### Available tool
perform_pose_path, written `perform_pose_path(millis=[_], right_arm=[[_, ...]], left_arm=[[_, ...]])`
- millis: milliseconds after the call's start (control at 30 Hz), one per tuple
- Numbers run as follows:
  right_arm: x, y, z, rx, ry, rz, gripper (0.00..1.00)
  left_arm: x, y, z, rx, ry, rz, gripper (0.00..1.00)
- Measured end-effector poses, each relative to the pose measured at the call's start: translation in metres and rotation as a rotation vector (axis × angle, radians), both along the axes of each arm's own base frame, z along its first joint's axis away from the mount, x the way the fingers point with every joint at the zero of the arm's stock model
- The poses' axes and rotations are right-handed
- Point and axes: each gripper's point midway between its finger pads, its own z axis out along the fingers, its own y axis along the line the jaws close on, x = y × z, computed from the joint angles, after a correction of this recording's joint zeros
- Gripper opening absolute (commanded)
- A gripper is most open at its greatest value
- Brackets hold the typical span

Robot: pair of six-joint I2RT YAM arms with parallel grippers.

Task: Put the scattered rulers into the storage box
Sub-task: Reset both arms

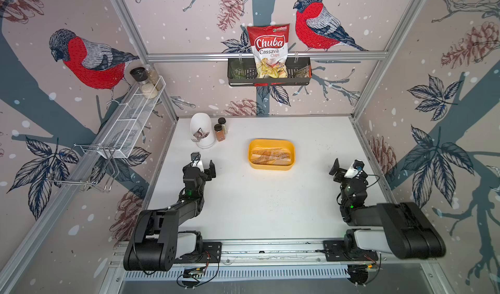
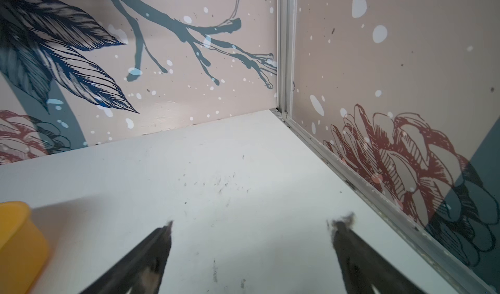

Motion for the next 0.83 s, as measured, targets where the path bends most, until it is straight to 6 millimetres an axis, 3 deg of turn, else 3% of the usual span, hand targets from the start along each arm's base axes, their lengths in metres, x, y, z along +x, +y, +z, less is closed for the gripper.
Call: perform_pose_path(millis=[67, 133, 200, 267, 433, 600, 733, 833], right_arm=[[0.004, 0.004, -0.011, -0.007, 0.036, 0.011, 0.99], [0.024, 0.008, 0.012, 0.003, -0.025, 0.041, 1.0], [0.037, -0.003, 0.027, 0.009, -0.07, 0.025, 1.0], [0.042, -0.009, 0.021, 0.022, -0.036, 0.022, 1.0], [0.044, -0.001, 0.012, 0.043, 0.007, 0.069, 1.0], [0.045, 0.011, 0.009, 0.039, 0.025, 0.1, 1.0], [0.056, 0.009, 0.006, 0.041, 0.047, 0.098, 1.0], [0.051, 0.009, 0.004, 0.042, 0.052, 0.105, 1.0]], left_arm=[[0.004, 0.001, 0.004, -0.006, -0.029, -0.004, 0.94], [0.008, 0.001, 0.002, -0.01, -0.056, -0.007, 0.94], [0.01, 0.002, -0.01, -0.018, -0.042, -0.006, 0.94], [0.014, 0.001, -0.019, -0.02, -0.013, -0.013, 0.95], [0.029, -0.002, -0.003, -0.023, -0.066, -0.027, 0.95], [0.031, -0.003, -0.004, -0.024, -0.062, -0.031, 0.95], [0.032, -0.003, -0.003, -0.024, -0.064, -0.031, 0.95], [0.032, -0.003, -0.003, -0.024, -0.065, -0.031, 0.95]])
